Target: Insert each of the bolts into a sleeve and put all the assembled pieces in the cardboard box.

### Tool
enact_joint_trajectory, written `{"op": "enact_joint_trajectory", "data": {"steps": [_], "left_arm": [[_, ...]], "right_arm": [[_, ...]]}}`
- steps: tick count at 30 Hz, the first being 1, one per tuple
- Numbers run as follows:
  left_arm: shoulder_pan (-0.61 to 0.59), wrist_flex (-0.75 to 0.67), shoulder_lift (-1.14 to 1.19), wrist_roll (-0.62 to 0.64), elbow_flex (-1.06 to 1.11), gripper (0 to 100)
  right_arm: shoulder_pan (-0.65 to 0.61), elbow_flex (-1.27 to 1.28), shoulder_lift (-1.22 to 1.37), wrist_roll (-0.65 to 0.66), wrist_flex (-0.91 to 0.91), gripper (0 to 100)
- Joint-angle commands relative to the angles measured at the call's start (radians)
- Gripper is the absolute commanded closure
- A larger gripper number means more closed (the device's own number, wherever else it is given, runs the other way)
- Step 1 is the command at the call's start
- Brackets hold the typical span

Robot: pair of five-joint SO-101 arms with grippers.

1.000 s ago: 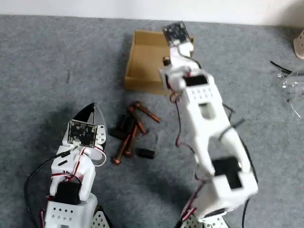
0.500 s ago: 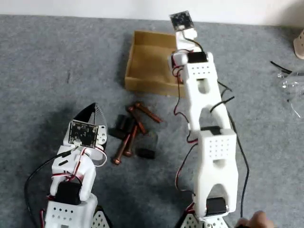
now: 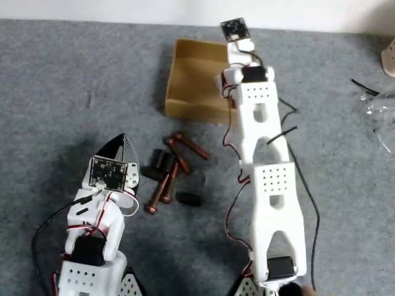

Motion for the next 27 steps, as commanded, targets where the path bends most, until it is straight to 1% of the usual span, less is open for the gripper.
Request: {"op": "enact_joint_trajectory", "data": {"steps": [1,5,9,12,15,20,24,27], "left_arm": [[0.013,-0.020,-0.001,-0.008,0.021,99],[0.013,-0.020,-0.001,-0.008,0.021,99],[0.013,-0.020,-0.001,-0.008,0.021,99],[0.013,-0.020,-0.001,-0.008,0.021,99],[0.013,-0.020,-0.001,-0.008,0.021,99],[0.013,-0.020,-0.001,-0.008,0.021,99],[0.013,-0.020,-0.001,-0.008,0.021,99],[0.013,-0.020,-0.001,-0.008,0.021,99]], "right_arm": [[0.004,-0.094,-0.013,-0.011,0.062,73.0],[0.002,-0.236,-0.013,-0.023,0.177,73.0],[-0.004,-0.449,-0.013,-0.095,0.332,73.0],[-0.048,-0.568,-0.048,-0.087,0.429,73.0],[-0.101,-0.524,-0.107,-0.081,0.513,73.0],[-0.147,-0.512,-0.237,-0.084,0.518,73.1],[-0.162,-0.506,-0.389,-0.144,0.518,73.1],[-0.193,-0.472,-0.495,-0.147,0.518,73.1]]}}
